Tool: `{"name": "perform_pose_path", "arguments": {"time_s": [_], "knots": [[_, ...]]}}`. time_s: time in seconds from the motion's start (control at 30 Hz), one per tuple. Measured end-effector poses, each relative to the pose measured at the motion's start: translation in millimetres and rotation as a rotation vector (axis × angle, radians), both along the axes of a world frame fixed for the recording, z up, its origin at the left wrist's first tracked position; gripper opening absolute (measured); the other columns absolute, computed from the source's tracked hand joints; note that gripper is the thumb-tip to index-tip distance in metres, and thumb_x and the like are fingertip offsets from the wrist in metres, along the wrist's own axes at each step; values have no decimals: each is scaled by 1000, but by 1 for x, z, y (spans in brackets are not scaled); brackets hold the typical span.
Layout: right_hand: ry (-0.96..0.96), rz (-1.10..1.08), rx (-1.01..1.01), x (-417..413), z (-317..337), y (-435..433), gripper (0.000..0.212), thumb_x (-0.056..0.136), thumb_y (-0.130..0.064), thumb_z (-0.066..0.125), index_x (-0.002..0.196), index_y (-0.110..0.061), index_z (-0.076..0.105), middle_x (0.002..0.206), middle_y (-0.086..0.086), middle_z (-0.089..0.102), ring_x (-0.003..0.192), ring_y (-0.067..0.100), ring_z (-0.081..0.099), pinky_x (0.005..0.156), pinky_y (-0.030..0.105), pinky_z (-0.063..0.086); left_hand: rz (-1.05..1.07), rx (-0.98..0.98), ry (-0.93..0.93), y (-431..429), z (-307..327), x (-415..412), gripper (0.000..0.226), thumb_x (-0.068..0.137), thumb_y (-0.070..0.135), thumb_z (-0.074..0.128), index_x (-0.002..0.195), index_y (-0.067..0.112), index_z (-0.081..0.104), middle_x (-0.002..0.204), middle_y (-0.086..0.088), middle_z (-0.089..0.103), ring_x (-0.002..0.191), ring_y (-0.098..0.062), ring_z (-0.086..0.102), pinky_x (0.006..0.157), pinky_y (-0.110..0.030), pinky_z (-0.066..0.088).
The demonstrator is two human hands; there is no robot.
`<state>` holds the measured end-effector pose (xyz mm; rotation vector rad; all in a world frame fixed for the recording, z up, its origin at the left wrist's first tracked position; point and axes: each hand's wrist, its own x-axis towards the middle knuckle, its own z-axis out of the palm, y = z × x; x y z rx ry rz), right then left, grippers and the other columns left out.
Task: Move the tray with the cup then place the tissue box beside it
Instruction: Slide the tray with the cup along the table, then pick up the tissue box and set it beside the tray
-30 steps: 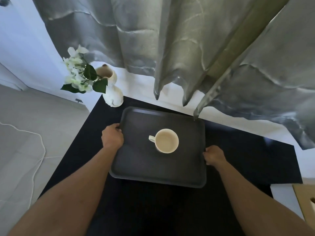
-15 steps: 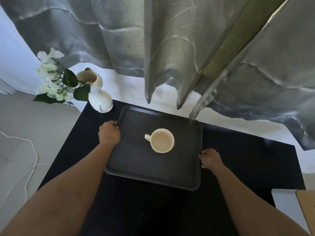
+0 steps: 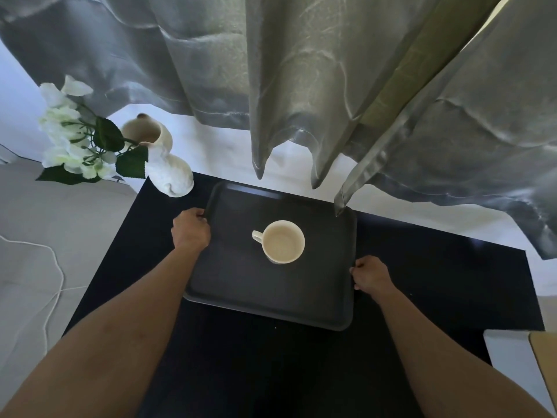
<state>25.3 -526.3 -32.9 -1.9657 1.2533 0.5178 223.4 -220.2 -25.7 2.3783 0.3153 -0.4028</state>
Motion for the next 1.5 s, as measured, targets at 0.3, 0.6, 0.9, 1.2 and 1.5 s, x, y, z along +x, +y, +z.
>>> {"name": "perform_pose_path", "arguments": {"time_s": [0.3,0.6,0.9,1.2,1.5], "knots": [[-16,0,-31,0,7,8,18,92,-9,55,109,-2,58,104,16,64,89,30,64,71,36,50,-7,4,-30,-2,-6,0,36,94,8,45,126,9,61,126,-17,65,120,-38,56,101,-43,43],[-55,67,-37,-3,28,24,19,92,-9,50,110,-5,48,106,15,56,82,25,53,52,28,35,-126,48,-49,2,2,-11,46,94,19,50,139,7,47,136,-20,55,129,-39,47,106,-51,40],[-178,125,-132,-6,72,26,32,95,-20,46,66,-13,56,69,6,57,60,18,52,57,31,41,-311,-15,-208,-26,47,-26,31,97,24,45,116,10,65,108,-16,71,105,-37,64,90,-43,47],[-254,122,-215,-52,128,7,31,96,-17,47,68,-10,60,70,7,60,66,19,58,63,30,40,-598,-43,-263,-78,105,-68,33,95,31,42,96,12,68,97,-11,74,89,-32,66,77,-38,52],[-293,47,-294,-113,157,-34,37,97,-23,41,65,-9,54,67,6,52,61,20,48,54,29,33,-837,-62,-328,-162,141,-137,33,93,35,47,87,10,68,90,-15,71,84,-36,63,74,-40,51]]}}
